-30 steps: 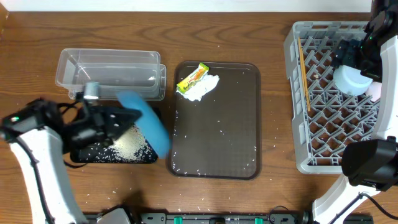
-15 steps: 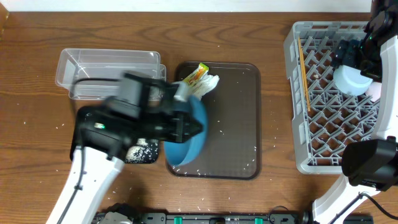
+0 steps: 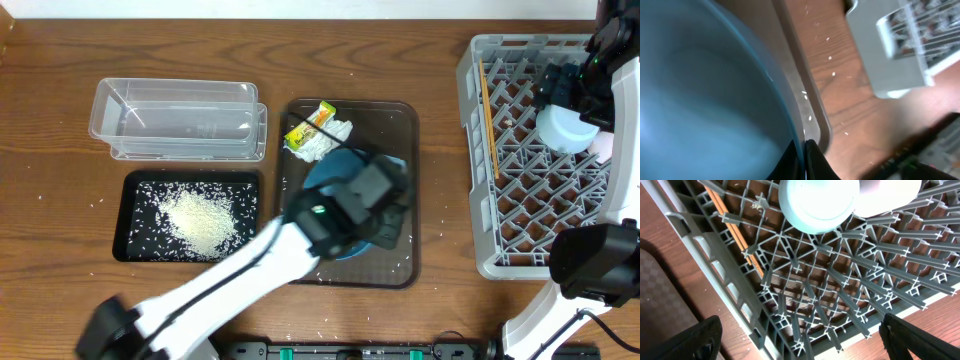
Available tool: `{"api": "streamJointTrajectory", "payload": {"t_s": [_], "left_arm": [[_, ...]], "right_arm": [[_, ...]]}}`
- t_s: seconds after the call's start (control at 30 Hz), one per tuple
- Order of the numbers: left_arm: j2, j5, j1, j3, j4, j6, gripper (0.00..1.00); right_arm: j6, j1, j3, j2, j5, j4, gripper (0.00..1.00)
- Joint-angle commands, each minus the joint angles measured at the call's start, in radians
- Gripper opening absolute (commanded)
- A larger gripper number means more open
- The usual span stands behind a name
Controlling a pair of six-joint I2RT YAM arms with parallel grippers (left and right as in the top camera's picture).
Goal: Sort waste into correct bins and load items into the dishwasher rack
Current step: 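Carry the emptied blue plate back and set it on the brown tray, then grasp the white tissue on the brown tray with the left gripper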
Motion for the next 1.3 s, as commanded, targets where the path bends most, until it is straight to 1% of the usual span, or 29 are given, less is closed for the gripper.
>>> {"api": "streamJointTrajectory", "payload": {"t_s": [0.0,0.23,0.27,0.33,0.37,0.4,0.57,0.6,0.63,0.77,0.83,0.87,0.97,1.07,1.1,1.17,1.27], "left_arm": [[0.064,-0.036,-0.02,0.022,0.027,-0.032,0.06],[0.137,-0.038,-0.035,0.022,0.052,-0.035,0.07],[0.139,-0.038,-0.035,0.022,0.051,-0.035,0.11],[0.142,-0.029,-0.039,0.022,0.046,-0.035,0.15],[0.143,-0.02,-0.042,0.022,0.045,-0.035,0.21],[0.143,-0.013,-0.044,0.022,0.045,-0.035,0.24],[0.142,-0.008,-0.049,0.022,0.047,-0.034,0.28],[0.139,-0.008,-0.043,0.022,0.048,-0.034,0.3],[0.136,-0.009,-0.037,0.023,0.049,-0.034,0.34],[0.116,-0.04,0.023,0.042,0.04,-0.004,0.46],[0.113,-0.045,0.074,0.081,-0.006,-0.003,0.55],[0.114,-0.043,0.109,0.114,-0.044,0.007,0.57],[0.125,0.002,0.216,0.232,-0.153,0.12,0.61],[0.143,0.022,0.307,0.33,-0.194,0.249,0.64],[0.147,0.018,0.33,0.346,-0.176,0.307,0.64],[0.153,-0.019,0.357,0.346,-0.114,0.382,0.64],[0.188,-0.142,0.367,0.346,-0.028,0.436,0.64]], "right_arm": [[0.013,-0.001,-0.002,0.0,0.0,-0.001,0.99],[0.013,-0.001,-0.002,0.0,0.0,-0.001,0.99],[0.013,-0.001,-0.002,0.0,0.0,-0.001,0.99],[0.013,-0.001,-0.002,0.0,0.0,-0.001,0.99],[0.013,-0.001,-0.002,0.0,0.0,-0.001,0.99],[0.013,-0.001,-0.002,0.0,0.0,-0.001,0.99],[0.013,-0.001,-0.002,0.0,0.0,-0.001,0.99],[0.013,-0.001,-0.002,0.0,0.0,-0.001,0.99],[0.013,-0.001,-0.002,0.0,0.0,-0.001,0.99],[0.013,-0.001,-0.002,0.0,0.0,-0.001,0.99],[0.013,-0.001,-0.002,0.0,0.0,-0.001,0.99],[0.013,-0.001,-0.002,0.0,0.0,-0.001,0.99],[0.013,-0.001,-0.002,0.0,0.0,-0.001,0.99],[0.013,-0.001,-0.002,0.0,0.0,-0.001,0.99],[0.013,-0.001,-0.002,0.0,0.0,-0.001,0.99],[0.013,-0.001,-0.002,0.0,0.0,-0.001,0.99],[0.013,-0.001,-0.002,0.0,0.0,-0.001,0.99]]}}
